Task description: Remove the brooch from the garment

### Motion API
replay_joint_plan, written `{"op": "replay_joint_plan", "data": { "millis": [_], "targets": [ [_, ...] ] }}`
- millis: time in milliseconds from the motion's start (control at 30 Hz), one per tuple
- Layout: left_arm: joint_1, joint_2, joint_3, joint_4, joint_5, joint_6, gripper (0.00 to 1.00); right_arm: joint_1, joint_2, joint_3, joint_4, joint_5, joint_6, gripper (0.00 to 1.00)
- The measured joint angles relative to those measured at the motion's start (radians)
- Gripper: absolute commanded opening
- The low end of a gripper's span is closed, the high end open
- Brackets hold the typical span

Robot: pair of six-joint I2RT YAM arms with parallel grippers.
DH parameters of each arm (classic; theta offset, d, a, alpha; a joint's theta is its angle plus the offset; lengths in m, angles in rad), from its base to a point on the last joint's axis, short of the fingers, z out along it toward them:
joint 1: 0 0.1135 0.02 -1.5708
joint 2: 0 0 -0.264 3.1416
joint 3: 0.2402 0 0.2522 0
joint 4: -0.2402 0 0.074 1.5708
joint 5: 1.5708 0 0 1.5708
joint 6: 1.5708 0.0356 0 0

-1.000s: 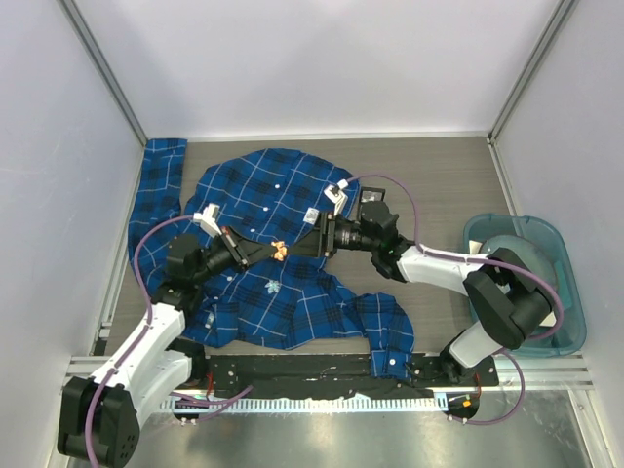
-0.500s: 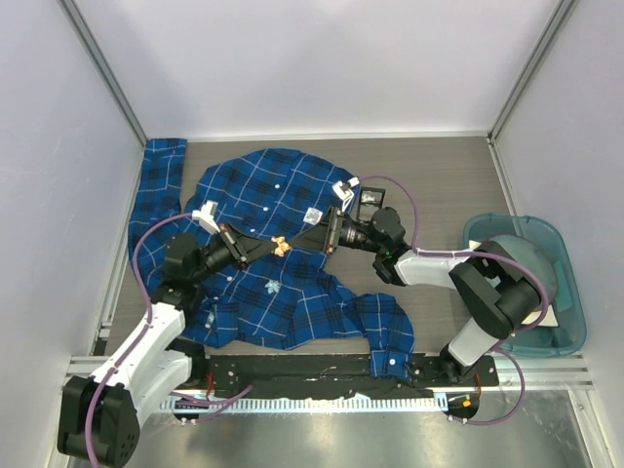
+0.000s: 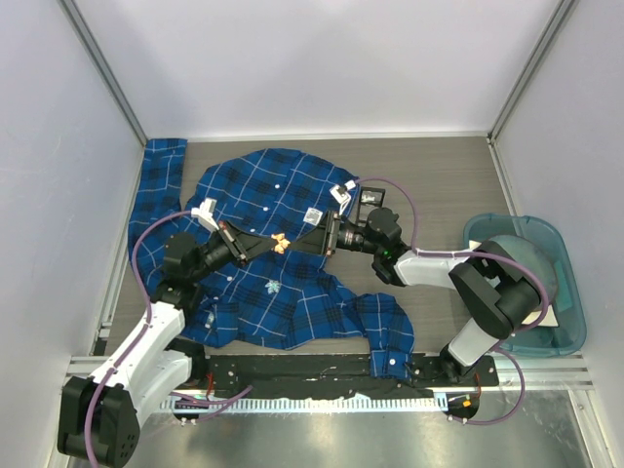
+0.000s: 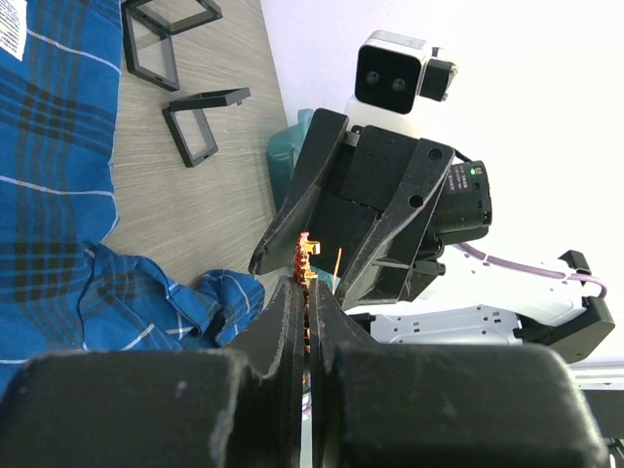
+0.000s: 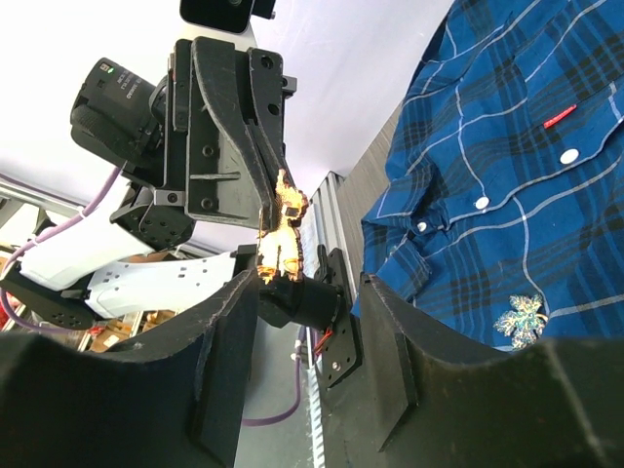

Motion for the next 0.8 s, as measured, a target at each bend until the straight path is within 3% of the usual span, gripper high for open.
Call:
{"op": "replay_joint_plan", "data": {
  "millis": [500,800],
  "targets": [
    [0.0,0.0,0.0,0.016,0.003,-0.005,0.0,0.014,0.02,0.025,0.072,0.0,0.048,0.46],
    [0.0,0.0,0.0,0.021,0.005,-0.005,0.0,0.023,0.031,0.043,0.081,0.0,0.056,0.37]
  ]
}}
